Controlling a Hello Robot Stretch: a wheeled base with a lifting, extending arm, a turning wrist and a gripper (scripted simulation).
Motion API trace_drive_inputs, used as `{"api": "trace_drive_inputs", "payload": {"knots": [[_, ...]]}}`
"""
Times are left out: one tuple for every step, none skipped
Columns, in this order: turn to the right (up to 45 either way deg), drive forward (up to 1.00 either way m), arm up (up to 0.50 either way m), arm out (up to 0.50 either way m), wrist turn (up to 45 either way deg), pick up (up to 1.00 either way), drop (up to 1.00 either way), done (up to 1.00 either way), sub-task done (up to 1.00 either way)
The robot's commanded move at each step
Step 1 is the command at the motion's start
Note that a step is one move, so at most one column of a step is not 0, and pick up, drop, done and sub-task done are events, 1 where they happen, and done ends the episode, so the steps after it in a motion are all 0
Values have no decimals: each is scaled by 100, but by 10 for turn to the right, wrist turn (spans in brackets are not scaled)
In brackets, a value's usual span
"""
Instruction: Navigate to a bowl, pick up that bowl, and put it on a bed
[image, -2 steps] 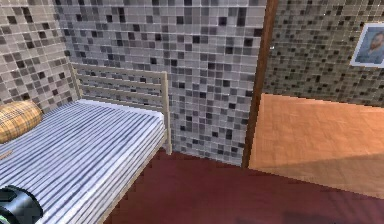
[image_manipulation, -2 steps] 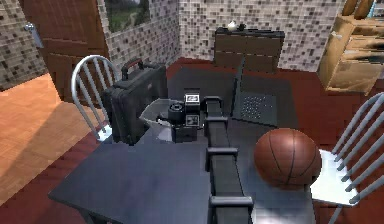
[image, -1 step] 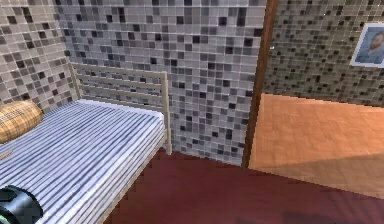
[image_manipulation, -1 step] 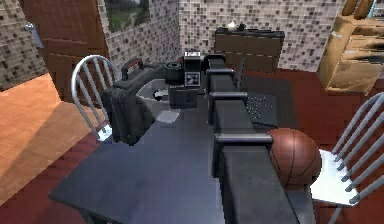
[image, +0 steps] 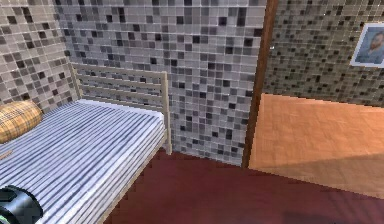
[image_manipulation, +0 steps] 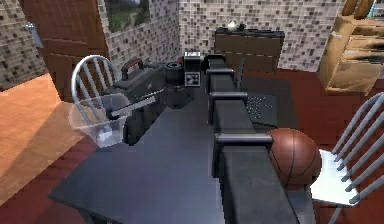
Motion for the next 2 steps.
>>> {"api": "trace_drive_inputs", "payload": {"knots": [[0, 0, 0, 0, -450, 0, 0, 0, 0], [0, 0, 0, 0, -300, 0, 0, 0, 0]]}}
